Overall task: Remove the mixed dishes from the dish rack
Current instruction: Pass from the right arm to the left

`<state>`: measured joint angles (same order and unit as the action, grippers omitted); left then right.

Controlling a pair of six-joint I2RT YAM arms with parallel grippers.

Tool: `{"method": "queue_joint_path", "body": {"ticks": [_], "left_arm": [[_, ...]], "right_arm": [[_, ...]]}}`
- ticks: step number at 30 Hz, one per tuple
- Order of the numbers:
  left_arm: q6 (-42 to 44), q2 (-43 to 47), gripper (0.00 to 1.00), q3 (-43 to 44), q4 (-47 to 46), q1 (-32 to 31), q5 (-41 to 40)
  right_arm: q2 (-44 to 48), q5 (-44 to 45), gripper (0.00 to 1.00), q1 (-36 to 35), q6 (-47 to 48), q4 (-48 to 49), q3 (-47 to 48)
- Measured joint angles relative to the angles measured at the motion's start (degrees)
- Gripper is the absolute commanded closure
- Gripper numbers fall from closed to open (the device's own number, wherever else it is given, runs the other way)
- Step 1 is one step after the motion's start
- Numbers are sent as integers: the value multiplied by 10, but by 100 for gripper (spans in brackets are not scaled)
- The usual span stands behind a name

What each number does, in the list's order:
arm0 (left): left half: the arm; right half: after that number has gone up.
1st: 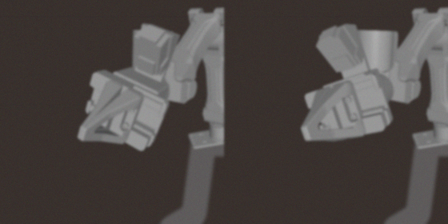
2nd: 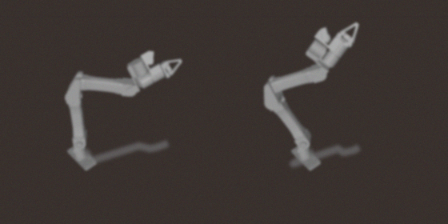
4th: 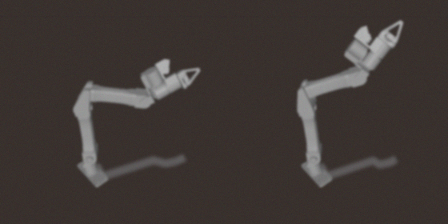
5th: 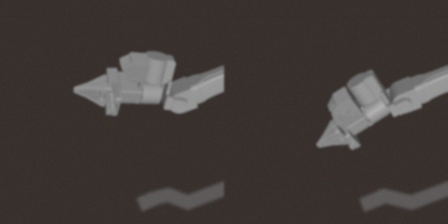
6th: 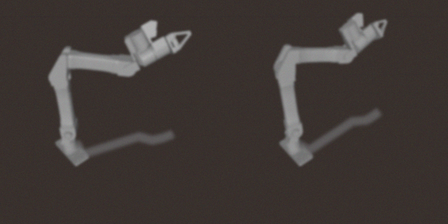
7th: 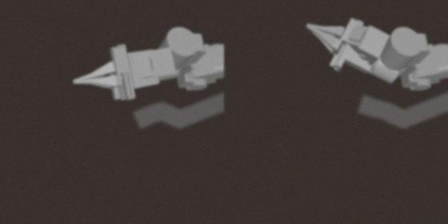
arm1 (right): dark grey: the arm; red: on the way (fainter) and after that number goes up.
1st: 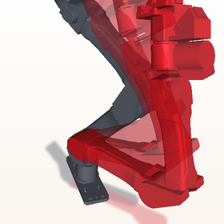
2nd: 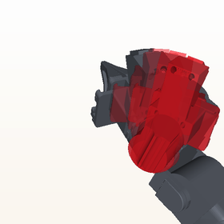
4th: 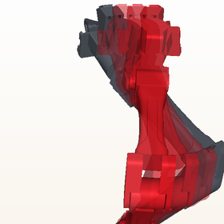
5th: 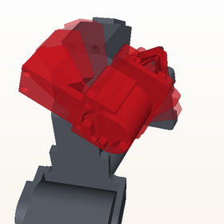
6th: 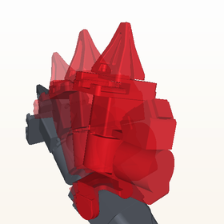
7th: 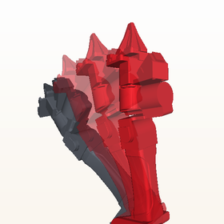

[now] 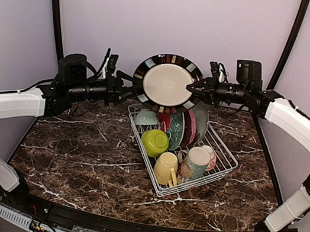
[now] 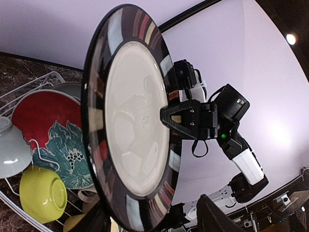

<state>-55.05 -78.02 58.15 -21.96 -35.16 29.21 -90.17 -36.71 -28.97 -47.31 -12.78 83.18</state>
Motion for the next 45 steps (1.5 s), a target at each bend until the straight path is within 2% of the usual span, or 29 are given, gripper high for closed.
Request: {"method": "queue_joint_path", "body": {"ticks": [12, 24, 28, 31, 34, 36, 41, 45], "left_arm": [[-22, -9, 75, 0, 19, 0, -38], [-36, -19, 79, 0, 25, 0, -46], [-42, -22, 88, 0, 26, 0, -47], [-51, -26, 98, 0, 33, 0, -54], [-62, -28, 99, 0, 45, 1, -64], [-66, -28, 99, 0, 54, 3, -64], [-71, -28, 99, -14, 52, 15, -52], [-80, -21, 99, -47, 56, 42, -36]], "right_arm": [[-30, -12, 100, -23, -30, 56, -7], [-40, -25, 100, -29, -38, 73, -12], [-40, -26, 100, -30, -38, 78, -15], [-41, -23, 100, -30, -28, 82, -17], [-42, -9, 92, -34, -10, 85, -20], [-44, -6, 83, -36, -9, 85, -24], [-45, -19, 45, -36, -17, 93, -24], [-45, -16, 23, -35, -5, 87, -22]]}}
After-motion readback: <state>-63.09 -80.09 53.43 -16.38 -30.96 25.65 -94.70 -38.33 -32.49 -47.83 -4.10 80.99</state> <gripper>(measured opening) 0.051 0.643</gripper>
